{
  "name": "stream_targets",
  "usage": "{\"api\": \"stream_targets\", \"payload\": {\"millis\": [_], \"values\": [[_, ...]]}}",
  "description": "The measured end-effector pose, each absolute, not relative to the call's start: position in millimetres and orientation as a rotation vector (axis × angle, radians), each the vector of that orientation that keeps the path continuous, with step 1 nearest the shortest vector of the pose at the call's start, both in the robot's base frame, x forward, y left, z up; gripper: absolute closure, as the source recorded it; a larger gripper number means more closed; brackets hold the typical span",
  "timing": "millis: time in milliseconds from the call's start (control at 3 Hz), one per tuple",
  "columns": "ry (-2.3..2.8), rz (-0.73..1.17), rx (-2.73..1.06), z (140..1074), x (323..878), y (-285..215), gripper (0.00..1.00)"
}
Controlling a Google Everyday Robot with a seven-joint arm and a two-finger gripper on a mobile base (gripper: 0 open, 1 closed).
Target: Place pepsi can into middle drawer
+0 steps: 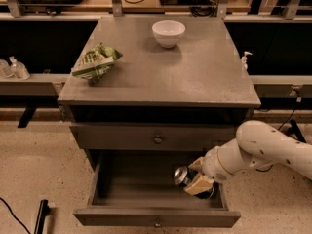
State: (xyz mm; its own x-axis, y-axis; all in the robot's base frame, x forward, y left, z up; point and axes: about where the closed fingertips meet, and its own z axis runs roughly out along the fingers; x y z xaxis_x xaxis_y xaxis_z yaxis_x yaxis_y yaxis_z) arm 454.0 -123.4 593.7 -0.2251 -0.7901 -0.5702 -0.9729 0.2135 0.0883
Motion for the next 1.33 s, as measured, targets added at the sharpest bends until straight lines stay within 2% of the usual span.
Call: {"api": "stream_targets", "payload": {"millis": [667, 1333], "values": [[2.173, 0.456, -1.521, 537.6, 493.6, -139.4, 1.0], [2.199, 0.46, -1.588, 473.2, 495.9, -119.0, 1.0]]}}
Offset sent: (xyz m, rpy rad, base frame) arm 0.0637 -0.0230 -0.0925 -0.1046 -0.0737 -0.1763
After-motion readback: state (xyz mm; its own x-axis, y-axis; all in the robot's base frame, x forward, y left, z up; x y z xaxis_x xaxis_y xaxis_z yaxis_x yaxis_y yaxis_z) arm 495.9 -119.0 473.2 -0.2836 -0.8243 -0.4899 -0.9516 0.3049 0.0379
